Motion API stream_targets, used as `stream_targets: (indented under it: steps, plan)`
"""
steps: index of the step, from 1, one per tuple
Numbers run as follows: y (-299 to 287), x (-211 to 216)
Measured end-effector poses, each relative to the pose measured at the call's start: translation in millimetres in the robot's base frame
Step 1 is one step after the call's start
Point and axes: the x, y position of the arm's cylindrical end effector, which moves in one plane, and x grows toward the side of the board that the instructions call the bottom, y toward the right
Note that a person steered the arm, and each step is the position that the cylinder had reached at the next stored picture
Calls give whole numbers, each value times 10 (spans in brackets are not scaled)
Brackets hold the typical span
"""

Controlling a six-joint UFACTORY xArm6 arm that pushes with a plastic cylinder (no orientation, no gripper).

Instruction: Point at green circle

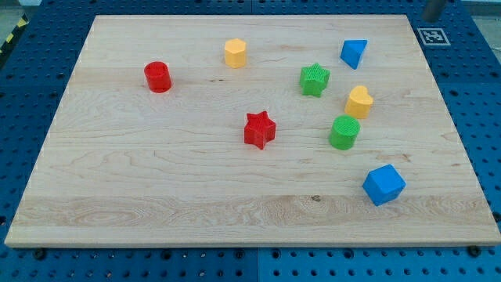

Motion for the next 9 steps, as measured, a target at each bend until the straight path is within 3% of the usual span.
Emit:
stream_targets:
  steps: [2, 4, 5, 8, 9]
  plan:
    - [0, 0]
    - [-1, 677]
    - [-12, 1319]
    - [-807, 3052]
    - [-1413, 3095]
